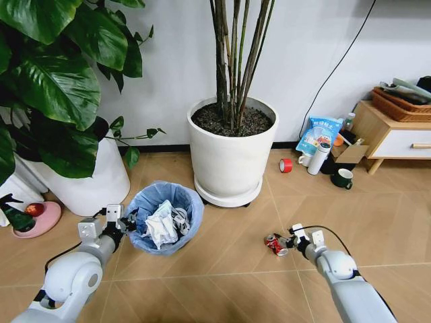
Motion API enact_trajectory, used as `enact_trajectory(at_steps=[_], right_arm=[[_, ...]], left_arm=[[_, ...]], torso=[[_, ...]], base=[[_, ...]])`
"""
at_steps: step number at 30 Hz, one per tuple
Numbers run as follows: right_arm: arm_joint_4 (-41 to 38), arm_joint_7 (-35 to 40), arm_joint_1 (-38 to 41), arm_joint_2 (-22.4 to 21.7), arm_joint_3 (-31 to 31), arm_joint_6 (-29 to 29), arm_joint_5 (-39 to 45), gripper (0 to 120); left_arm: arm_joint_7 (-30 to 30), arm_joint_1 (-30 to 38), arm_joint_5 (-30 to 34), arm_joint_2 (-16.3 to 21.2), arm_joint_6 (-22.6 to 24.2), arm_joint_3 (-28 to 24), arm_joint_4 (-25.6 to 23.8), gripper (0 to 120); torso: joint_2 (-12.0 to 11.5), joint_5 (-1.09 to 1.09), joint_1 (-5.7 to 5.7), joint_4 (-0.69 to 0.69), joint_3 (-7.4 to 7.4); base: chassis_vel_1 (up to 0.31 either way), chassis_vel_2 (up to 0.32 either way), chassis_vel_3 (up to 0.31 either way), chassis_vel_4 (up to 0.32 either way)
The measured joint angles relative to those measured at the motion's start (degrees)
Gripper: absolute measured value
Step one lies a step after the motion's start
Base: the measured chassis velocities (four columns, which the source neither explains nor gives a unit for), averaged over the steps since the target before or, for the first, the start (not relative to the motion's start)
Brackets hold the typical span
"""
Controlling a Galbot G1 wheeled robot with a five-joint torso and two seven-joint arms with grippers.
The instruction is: Pick up the trash bin and place the garbage on the floor into it.
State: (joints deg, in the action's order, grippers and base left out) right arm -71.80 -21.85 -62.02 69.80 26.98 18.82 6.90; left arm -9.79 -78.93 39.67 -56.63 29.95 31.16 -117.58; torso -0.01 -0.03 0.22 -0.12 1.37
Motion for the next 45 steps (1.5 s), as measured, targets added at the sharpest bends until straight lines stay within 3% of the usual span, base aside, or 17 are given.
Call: enact_trajectory(at_steps=[3,16,31,45], right_arm=[[3.08,-0.85,2.08,0.24,-1.16,-0.87,-2.56,97],[8.94,-13.64,6.76,-3.99,-4.99,-4.74,-11.17,100],[15.06,-10.06,8.46,-1.17,-5.62,-5.72,-10.81,100],[16.67,-8.88,8.87,0.34,-5.35,-6.75,-10.90,56]], left_arm=[[0.12,0.24,0.00,0.04,-0.05,-0.03,0.06,0],[0.57,0.01,-0.12,-0.09,-0.14,0.04,-0.11,0],[0.70,-0.11,-0.23,0.20,-0.22,0.08,-0.24,0],[0.71,-0.10,-0.26,0.19,-0.28,0.02,-0.23,0]], torso=[[0.00,-0.02,0.00,0.00,0.00],[0.00,-0.01,0.00,-0.01,0.00],[0.00,-0.02,0.00,-0.01,0.00],[0.02,-0.05,-0.01,-0.01,-0.02]], base=[[0.000,0.000,0.000,0.000],[0.000,0.000,0.000,0.000],[0.000,0.000,0.000,0.000],[0.000,0.000,0.000,0.000]])
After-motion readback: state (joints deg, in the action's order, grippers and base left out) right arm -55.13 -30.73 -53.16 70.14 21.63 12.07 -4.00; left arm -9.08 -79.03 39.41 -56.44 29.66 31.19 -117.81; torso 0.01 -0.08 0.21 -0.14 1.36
